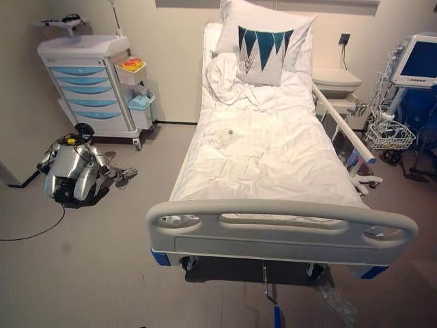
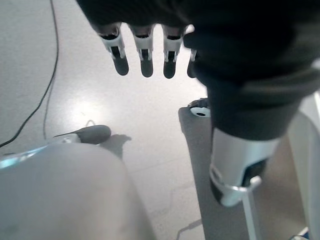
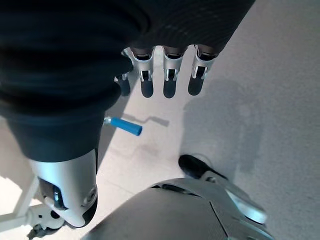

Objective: Raise the hospital bed

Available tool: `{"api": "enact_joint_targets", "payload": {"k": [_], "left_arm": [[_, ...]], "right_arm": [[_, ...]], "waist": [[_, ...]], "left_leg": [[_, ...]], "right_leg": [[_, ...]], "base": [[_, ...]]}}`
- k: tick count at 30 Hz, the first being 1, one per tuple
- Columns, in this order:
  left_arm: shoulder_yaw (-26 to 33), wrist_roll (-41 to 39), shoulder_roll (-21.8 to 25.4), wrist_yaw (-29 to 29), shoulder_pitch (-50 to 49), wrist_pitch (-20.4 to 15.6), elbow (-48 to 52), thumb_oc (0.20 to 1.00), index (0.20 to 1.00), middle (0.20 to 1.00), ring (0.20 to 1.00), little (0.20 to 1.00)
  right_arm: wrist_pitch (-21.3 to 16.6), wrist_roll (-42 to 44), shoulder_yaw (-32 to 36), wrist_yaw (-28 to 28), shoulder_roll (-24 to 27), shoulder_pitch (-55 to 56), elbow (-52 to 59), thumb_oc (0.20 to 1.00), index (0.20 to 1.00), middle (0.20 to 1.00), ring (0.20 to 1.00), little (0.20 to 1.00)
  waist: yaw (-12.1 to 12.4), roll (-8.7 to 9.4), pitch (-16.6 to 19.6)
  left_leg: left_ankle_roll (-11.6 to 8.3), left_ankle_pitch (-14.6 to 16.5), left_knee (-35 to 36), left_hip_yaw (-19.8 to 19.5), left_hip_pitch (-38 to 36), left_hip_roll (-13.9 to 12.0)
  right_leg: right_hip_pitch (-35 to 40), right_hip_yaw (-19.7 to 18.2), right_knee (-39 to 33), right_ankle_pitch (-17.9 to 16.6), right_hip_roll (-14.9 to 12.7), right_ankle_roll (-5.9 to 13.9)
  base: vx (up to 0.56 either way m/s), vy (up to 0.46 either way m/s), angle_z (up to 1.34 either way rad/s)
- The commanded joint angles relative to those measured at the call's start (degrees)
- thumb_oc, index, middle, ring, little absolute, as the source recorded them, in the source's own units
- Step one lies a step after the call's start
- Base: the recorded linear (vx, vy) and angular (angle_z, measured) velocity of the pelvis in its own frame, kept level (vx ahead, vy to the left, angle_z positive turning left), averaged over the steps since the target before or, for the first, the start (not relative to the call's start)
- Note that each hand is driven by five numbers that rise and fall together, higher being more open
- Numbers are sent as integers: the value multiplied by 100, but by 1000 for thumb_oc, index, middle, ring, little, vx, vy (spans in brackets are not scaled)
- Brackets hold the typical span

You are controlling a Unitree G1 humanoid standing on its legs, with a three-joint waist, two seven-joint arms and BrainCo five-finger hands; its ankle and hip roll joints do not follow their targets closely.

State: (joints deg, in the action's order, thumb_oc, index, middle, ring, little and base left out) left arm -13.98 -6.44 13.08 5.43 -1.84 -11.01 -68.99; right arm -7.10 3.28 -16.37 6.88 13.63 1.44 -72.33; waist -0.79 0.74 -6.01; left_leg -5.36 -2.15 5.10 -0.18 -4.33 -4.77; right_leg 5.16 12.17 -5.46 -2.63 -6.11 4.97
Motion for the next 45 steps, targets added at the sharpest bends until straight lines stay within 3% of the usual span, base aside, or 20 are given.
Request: {"api": "enact_joint_targets", "payload": {"k": [1, 10, 14, 17, 23, 37, 45], "left_arm": [[-10, -88, -86, 75, 550, -150, -184, 1000, 1000, 1000, 1000, 1000], [-176, -63, 68, 169, 689, -222, 267, 1000, 1000, 1000, 1000, 1000], [-304, -59, 170, 221, 720, -320, 766, 1000, 1000, 1000, 1000, 1000], [-411, -253, 447, 265, 803, -494, 1640, 1000, 1000, 1000, 1000, 1000], [-600, -334, 644, 297, 1069, -559, 2274, 1000, 1000, 1000, 1000, 1000], [-1009, -1047, 2143, -230, 1710, -672, 6083, 1000, 1000, 1000, 1000, 1000], [-1445, -1368, 2683, -316, 2268, -683, 7051, 1000, 1000, 1000, 1000, 1000]], "right_arm": [[-160, 185, -76, 131, 110, -553, 144, 1000, 1000, 1000, 1000, 1000], [-277, 409, -60, 187, 218, -743, 586, 1000, 1000, 1000, 1000, 1000], [-371, 624, 14, 267, 286, -832, 991, 1000, 1000, 1000, 1000, 1000], [-543, 1036, 76, 349, 373, -1059, 1743, 1000, 1000, 1000, 1000, 1000], [-637, 1361, 97, 408, 441, -1429, 2106, 1000, 1000, 1000, 1000, 1000], [-701, 1880, 154, 708, 656, -2480, 2671, 1000, 1000, 1000, 1000, 1000], [-658, 2059, 198, 921, 764, -2915, 2384, 1000, 1000, 1000, 1000, 1000]], "waist": [[-94, 88, -377], [-139, 12, -663], [-172, -24, -789], [-208, -86, -1100], [-227, -150, -1326], [-200, -398, -2142], [-214, -527, -2378]], "left_leg": [[204, -15, -13, 47, 85, 251], [210, -31, -293, 93, 438, 235], [202, -58, -356, 98, 572, 233], [206, -106, -469, 106, 844, 228], [213, -105, -683, 136, 1255, 257], [209, -20, -1751, 160, 3023, 300], [182, 106, -2341, 194, 3931, 317]], "right_leg": [[-101, -77, 276, 77, -108, 297], [-488, -109, 593, 136, -96, 250], [-641, -125, 674, 139, -102, 257], [-1039, -186, 947, 154, -117, 239], [-1486, -266, 1185, 149, -169, 230], [-3324, -473, 2225, 169, -342, 200], [-4204, -566, 2750, 226, -380, 183]], "base": [[-48, -13, -6], [-37, -9, -2], [-56, -3, -1], [-118, -3, 0], [-97, 5, -4], [-87, -5, -2], [-73, 15, 0]]}}
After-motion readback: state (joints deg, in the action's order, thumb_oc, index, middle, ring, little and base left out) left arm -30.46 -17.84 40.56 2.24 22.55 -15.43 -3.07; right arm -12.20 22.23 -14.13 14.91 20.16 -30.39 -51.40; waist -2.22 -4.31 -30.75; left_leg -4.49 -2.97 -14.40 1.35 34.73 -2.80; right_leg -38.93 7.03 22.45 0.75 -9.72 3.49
